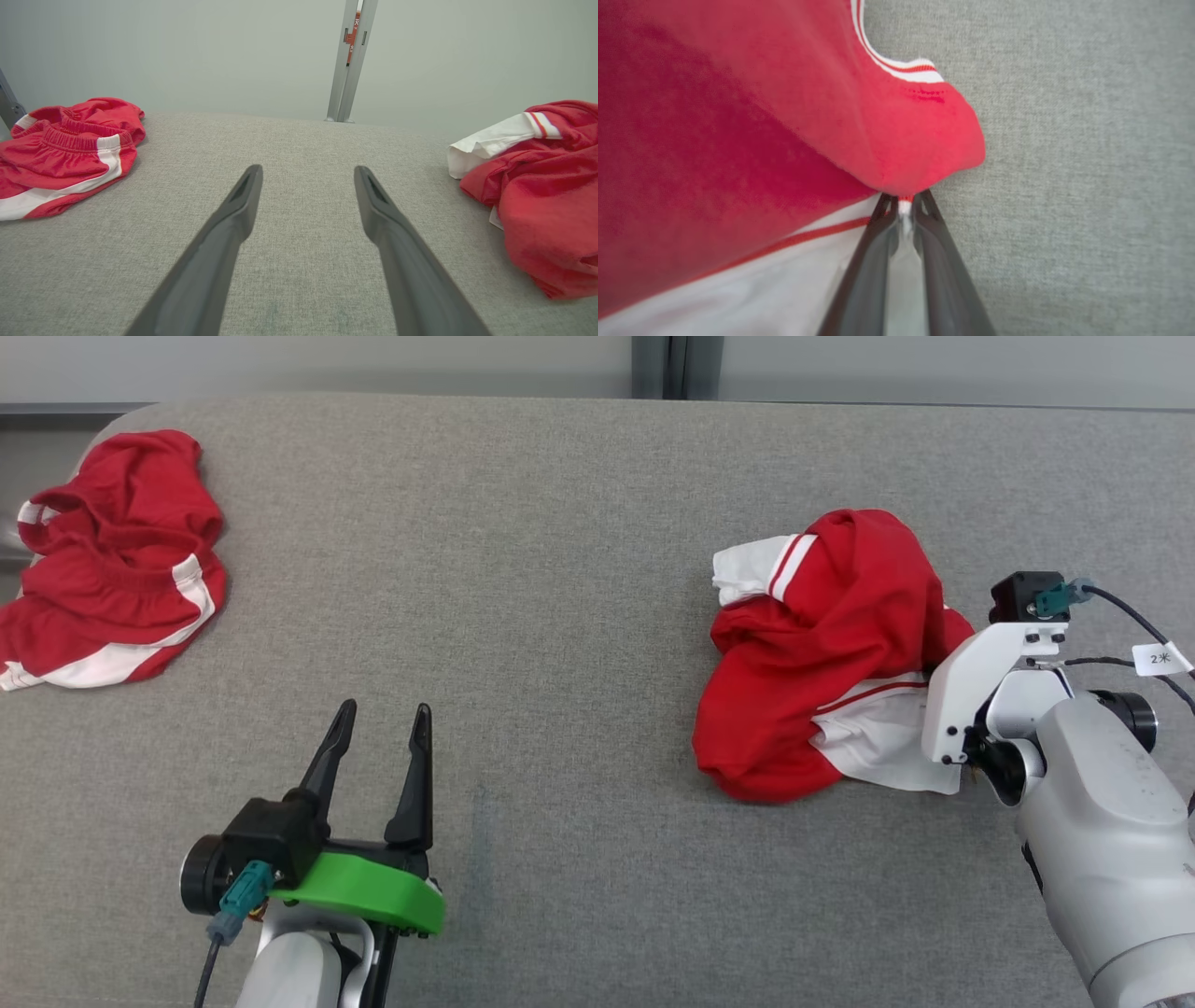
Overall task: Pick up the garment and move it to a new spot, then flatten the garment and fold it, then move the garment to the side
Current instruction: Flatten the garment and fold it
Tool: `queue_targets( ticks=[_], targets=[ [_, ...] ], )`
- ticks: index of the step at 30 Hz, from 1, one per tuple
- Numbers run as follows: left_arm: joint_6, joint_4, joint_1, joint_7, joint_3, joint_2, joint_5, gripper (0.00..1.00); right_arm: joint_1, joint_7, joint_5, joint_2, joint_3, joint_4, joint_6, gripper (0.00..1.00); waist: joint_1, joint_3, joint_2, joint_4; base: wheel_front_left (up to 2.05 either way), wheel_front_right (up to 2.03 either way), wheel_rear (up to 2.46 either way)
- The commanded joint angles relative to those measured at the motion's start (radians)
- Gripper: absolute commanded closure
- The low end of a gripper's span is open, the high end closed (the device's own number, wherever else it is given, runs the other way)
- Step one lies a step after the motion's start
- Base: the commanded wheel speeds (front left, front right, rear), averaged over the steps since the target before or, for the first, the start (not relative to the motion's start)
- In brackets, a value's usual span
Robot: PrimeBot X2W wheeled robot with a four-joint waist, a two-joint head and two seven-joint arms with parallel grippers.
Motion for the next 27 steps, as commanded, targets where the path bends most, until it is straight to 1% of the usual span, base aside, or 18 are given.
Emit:
queue_targets(
  ticks=[1,3,5,7,9,11,13,15,18,21,23,27],
  targets=[
    [-0.002,0.005,0.006,-0.001,0.002,0.001,0.002,0.0,-0.012,-0.024,0.01,-0.01,0.019,-0.018,-0.002,1.0,0.0,-0.015,0.0,-0.004,0.0,0.0,0.0],
    [-0.002,0.012,0.02,-0.001,0.002,0.001,-0.001,0.0,-0.032,-0.064,-0.016,-0.031,0.047,-0.062,-0.002,1.0,0.0,-0.034,0.0,-0.007,0.0,0.0,0.0],
    [-0.002,0.015,0.029,-0.001,0.012,0.002,-0.001,0.0,-0.052,-0.096,0.019,0.015,0.057,-0.136,-0.001,1.0,0.0,-0.052,0.0,-0.019,0.0,0.0,0.0],
    [-0.002,0.013,0.039,-0.001,0.023,0.002,-0.002,0.0,-0.063,-0.101,0.037,0.04,0.092,-0.228,-0.001,1.0,0.0,-0.07,0.0,-0.032,0.0,0.0,0.0],
    [-0.002,0.014,0.05,-0.001,0.03,0.002,-0.004,0.0,-0.077,-0.086,0.071,0.051,0.12,-0.329,-0.002,1.0,0.0,-0.087,0.0,-0.04,0.0,0.0,0.0],
    [-0.002,0.012,0.054,-0.001,0.037,0.002,-0.007,0.0,-0.093,-0.064,0.127,0.081,0.159,-0.429,-0.002,1.0,0.0,-0.098,0.0,-0.047,0.0,0.0,0.0],
    [-0.002,0.009,0.059,-0.001,0.043,0.002,-0.009,0.0,-0.114,-0.039,0.176,0.101,0.195,-0.507,-0.001,1.0,0.0,-0.105,0.0,-0.054,0.0,0.0,0.0],
    [-0.002,0.008,0.059,-0.001,0.042,0.002,-0.01,0.0,-0.141,-0.022,0.221,0.113,0.227,-0.554,-0.001,1.0,0.0,-0.107,0.0,-0.055,0.0,0.0,0.0],
    [-0.002,0.005,0.051,-0.001,0.037,0.002,-0.014,0.0,-0.195,-0.007,0.309,0.128,0.266,-0.58,-0.001,1.0,0.0,-0.104,0.0,-0.053,0.0,0.0,0.0],
    [-0.002,0.0,0.036,-0.001,0.025,0.002,-0.019,0.0,-0.288,-0.049,0.336,0.134,0.325,-0.564,-0.001,1.0,0.0,-0.092,0.0,-0.043,0.0,0.0,0.0],
    [-0.002,-0.001,0.027,-0.001,0.009,0.002,-0.026,0.0,-0.345,-0.1,0.389,0.135,0.358,-0.542,-0.001,1.0,0.0,-0.082,0.0,-0.029,0.0,0.0,0.0],
    [-0.003,0.001,0.018,-0.001,-0.014,0.002,-0.038,0.0,-0.473,-0.252,0.49,0.133,0.383,-0.477,-0.001,1.0,0.0,-0.065,0.0,-0.007,0.0,0.0,0.0]
  ],
)
